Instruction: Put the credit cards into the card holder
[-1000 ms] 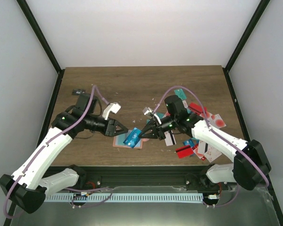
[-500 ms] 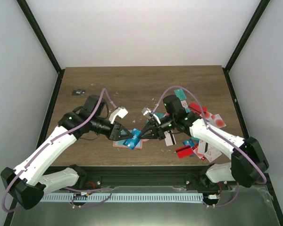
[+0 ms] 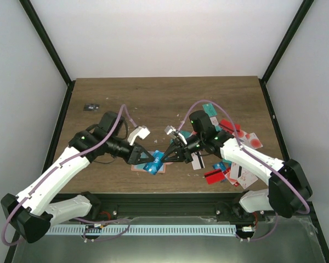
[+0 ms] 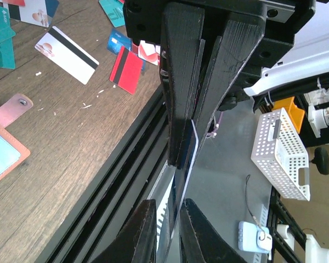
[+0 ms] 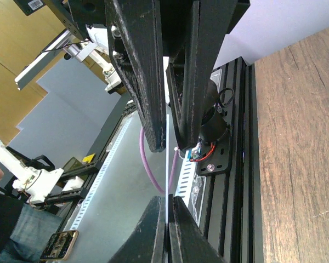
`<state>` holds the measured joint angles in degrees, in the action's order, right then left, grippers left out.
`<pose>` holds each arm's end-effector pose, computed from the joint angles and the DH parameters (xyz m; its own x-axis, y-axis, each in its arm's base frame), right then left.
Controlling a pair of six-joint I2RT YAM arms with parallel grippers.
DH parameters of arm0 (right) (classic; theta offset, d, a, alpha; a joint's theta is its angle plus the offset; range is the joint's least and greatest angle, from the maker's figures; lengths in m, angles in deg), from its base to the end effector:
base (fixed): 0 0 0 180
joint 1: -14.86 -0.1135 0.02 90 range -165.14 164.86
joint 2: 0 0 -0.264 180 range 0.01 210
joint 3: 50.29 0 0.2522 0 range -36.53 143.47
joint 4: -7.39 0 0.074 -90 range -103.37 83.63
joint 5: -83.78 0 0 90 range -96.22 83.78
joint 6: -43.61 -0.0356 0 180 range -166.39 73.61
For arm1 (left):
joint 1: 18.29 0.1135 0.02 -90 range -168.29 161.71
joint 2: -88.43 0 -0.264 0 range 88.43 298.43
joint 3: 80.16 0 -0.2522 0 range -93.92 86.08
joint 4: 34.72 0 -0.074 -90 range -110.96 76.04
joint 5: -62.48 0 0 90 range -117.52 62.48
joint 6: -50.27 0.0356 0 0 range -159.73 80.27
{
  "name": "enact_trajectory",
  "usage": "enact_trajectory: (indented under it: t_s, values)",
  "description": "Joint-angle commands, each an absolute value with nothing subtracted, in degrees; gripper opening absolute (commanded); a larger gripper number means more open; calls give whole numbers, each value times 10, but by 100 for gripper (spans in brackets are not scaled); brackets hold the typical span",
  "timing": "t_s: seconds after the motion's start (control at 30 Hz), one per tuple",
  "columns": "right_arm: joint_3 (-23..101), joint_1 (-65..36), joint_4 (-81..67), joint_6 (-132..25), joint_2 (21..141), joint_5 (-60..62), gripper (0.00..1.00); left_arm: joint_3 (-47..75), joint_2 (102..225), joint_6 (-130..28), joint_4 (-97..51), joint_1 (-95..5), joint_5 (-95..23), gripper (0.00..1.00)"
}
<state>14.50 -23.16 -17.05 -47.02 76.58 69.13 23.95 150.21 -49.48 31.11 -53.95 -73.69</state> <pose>0.1935 0.1950 0.2697 -0.4741 -0.3671 -0.8003 -0.7654 -0.2774 0.5806 0.1482 -0.1380 0.3302 -0.7584 0.3999 -0.5147 0.6477 0.3753 -0.6630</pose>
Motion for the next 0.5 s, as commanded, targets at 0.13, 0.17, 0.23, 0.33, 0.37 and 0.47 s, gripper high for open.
enact_trajectory:
  t_s: [0.13, 0.17, 0.23, 0.33, 0.37, 0.47]
  values:
    - [170, -236, -159, -459, 767, 690, 1, 242, 1515, -482, 313, -556, -746, 4]
    - [168, -236, -160, -459, 765, 689, 1, 241, 1516, -482, 313, -557, -743, 4]
    - [164, -236, -161, -457, 762, 686, 1, 240, 1514, -487, 307, -557, -739, 4]
    - [163, -236, -175, -454, 759, 660, 21, 240, 1513, -504, 298, -556, -727, 4]
    - [163, -236, -181, -456, 759, 642, 36, 240, 1514, -510, 296, -557, -720, 4]
    - [166, -234, -210, -463, 767, 594, 49, 244, 1524, -522, 297, -554, -694, 4]
